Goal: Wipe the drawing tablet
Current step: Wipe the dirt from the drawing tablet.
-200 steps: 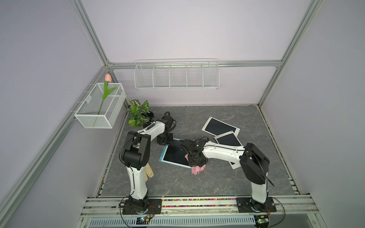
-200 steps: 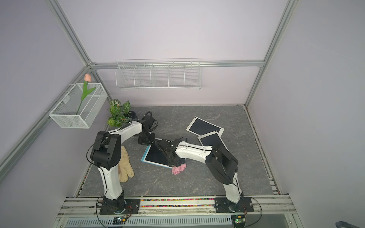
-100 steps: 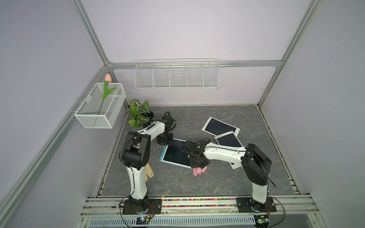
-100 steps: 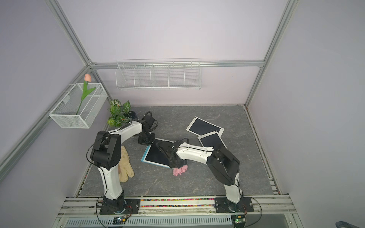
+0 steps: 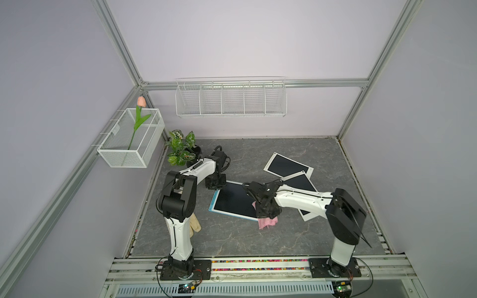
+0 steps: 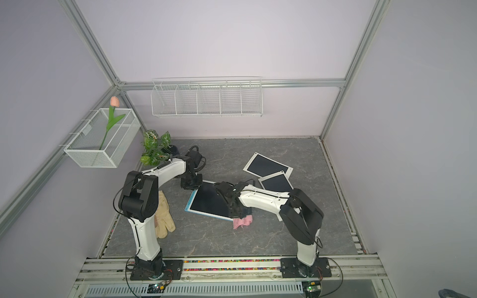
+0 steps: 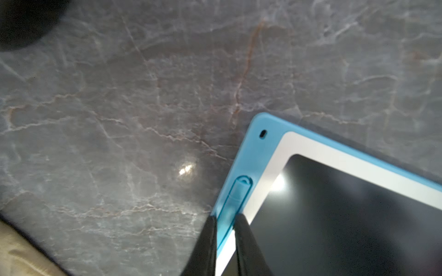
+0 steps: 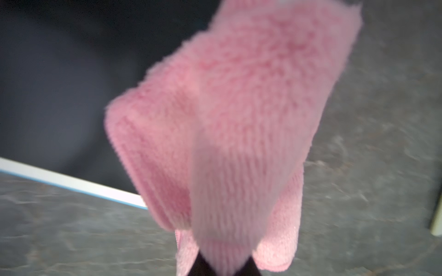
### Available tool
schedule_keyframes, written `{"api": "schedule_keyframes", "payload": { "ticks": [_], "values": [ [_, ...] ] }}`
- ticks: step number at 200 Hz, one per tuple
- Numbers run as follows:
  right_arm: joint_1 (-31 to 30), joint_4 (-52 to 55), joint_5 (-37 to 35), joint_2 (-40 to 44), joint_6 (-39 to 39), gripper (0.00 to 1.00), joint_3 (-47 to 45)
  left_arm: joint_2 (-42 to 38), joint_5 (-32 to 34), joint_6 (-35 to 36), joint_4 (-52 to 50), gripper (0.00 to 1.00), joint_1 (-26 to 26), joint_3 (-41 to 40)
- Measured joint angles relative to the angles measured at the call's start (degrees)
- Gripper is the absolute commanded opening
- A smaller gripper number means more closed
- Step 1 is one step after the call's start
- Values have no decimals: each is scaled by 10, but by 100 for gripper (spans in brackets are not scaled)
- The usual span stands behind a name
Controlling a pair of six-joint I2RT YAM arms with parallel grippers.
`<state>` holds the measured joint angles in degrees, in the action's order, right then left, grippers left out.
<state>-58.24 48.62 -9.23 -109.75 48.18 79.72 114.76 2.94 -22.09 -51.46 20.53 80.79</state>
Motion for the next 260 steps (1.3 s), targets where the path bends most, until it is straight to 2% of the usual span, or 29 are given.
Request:
{"api": "schedule_keyframes", "payload": {
  "ticks": [23,39,53,67,95,114,148,198,215,242,260],
  "values": [
    [-52,-14,15,-99,-11,7,147,0,-1,0,0,19,0,1],
    [-67,-28,31,-124,-16,7,174,0,0,0,0,18,0,1],
    [-63,-35,36,-114,-17,7,141,0,0,0,0,18,0,0],
    [-43,-53,39,-71,-14,7,57,0,0,0,0,19,0,1],
    [21,-57,33,76,-3,7,-131,2,-2,0,-3,19,0,3],
    [55,-34,19,152,1,7,-203,3,-2,0,-6,19,0,7],
    [56,-11,11,173,2,7,-192,3,-1,0,-7,20,0,8],
    [76,18,-11,215,-10,7,-138,6,3,-1,-20,28,-1,17],
    [94,33,-12,242,-18,7,-153,7,3,-2,-27,30,0,22],
    [125,58,4,280,-31,7,-195,7,4,-3,-39,40,0,26],
    [143,71,19,289,-42,7,-217,6,6,-7,-46,44,0,29]
  ]
}}
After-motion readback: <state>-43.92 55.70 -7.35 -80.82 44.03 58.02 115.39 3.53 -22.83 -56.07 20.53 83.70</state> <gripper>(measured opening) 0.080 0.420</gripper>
